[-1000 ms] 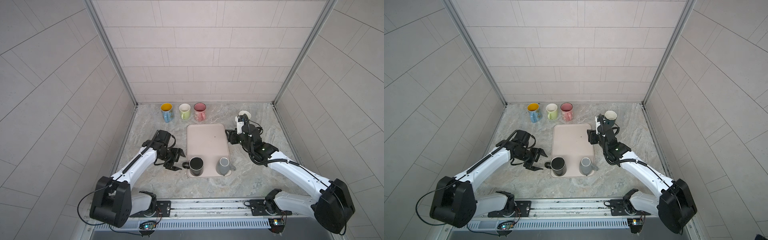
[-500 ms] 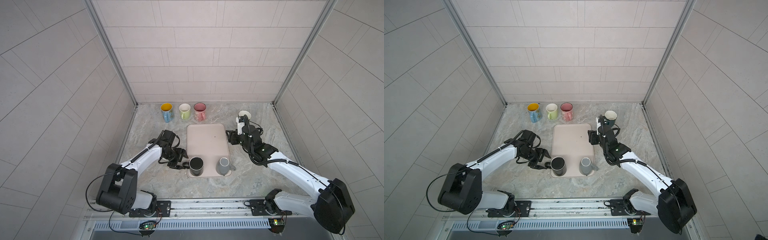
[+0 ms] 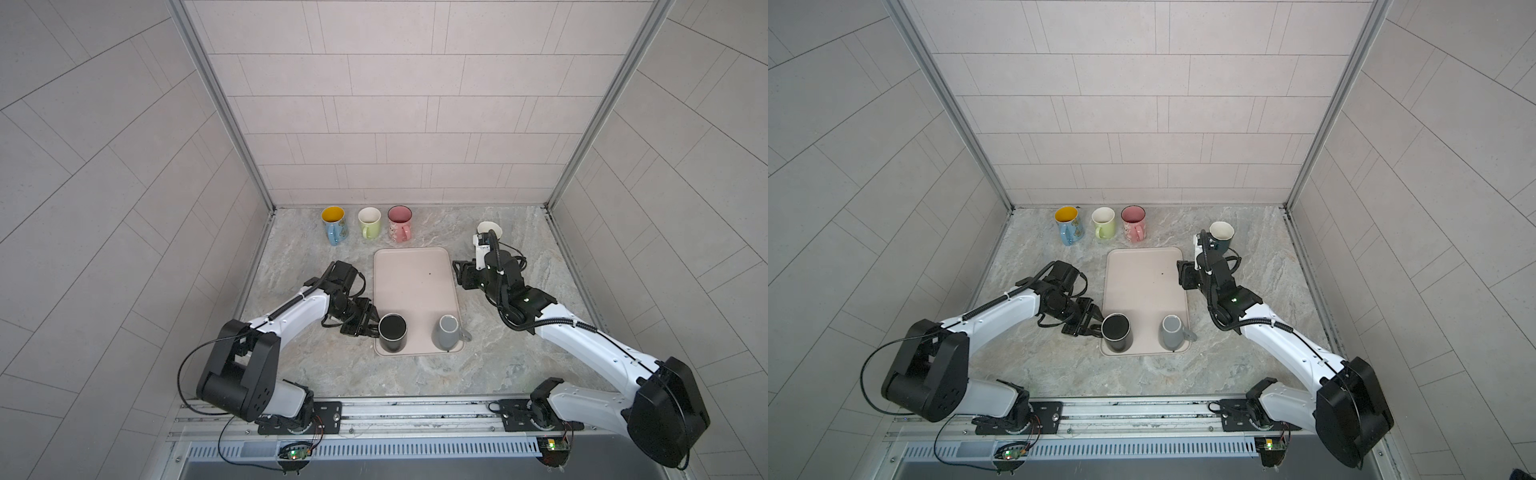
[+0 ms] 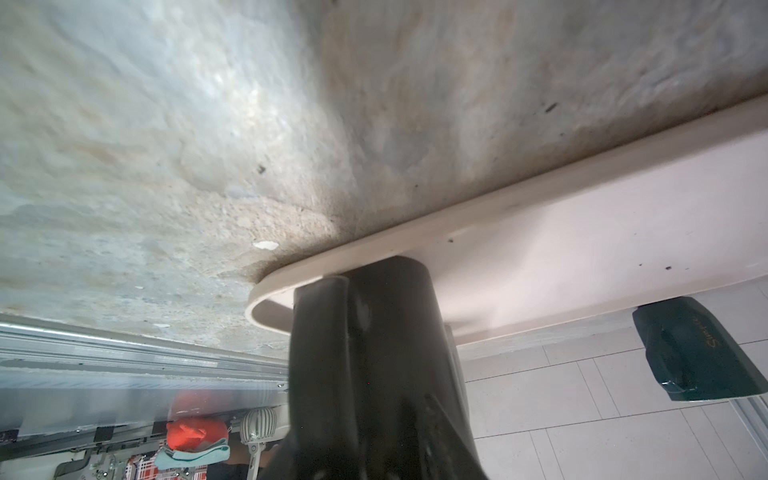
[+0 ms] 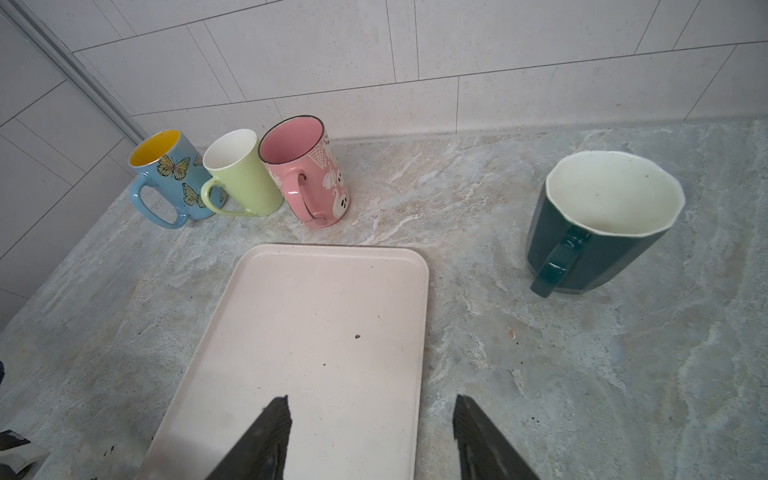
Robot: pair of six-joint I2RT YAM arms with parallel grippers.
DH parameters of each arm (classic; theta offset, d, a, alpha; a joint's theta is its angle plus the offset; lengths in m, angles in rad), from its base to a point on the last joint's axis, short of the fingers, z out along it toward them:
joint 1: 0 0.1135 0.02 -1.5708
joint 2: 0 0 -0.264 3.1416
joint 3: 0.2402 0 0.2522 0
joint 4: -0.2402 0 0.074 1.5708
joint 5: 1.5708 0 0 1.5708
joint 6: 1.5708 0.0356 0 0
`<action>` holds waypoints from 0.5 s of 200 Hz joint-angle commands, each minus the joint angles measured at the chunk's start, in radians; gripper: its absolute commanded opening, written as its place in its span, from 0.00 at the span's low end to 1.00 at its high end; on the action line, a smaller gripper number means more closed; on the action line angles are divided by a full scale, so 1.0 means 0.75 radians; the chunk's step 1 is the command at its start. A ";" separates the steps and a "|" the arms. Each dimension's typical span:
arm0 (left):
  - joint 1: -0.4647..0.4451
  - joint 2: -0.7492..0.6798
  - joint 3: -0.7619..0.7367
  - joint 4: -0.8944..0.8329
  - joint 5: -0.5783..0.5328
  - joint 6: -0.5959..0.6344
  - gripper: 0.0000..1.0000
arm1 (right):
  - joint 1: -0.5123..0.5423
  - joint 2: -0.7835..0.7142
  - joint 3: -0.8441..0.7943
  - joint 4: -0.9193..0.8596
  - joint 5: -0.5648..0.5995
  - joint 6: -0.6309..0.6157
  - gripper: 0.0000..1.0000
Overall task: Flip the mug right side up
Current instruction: 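Lower the left gripper onto the upside-down black mug and grasp it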
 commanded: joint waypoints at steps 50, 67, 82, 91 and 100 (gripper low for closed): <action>-0.007 0.025 -0.007 -0.009 0.034 0.009 0.25 | -0.005 -0.002 -0.012 0.017 0.030 0.025 0.63; -0.007 0.028 -0.008 -0.004 0.039 0.012 0.22 | -0.005 -0.003 -0.013 0.017 0.033 0.025 0.63; -0.008 0.034 -0.007 0.000 0.042 0.014 0.18 | -0.005 -0.003 -0.014 0.017 0.036 0.026 0.63; -0.007 0.035 -0.011 0.005 0.045 0.013 0.16 | -0.005 -0.004 -0.014 0.016 0.037 0.027 0.63; -0.007 0.039 -0.011 0.011 0.048 0.014 0.14 | -0.006 -0.004 -0.016 0.018 0.040 0.026 0.63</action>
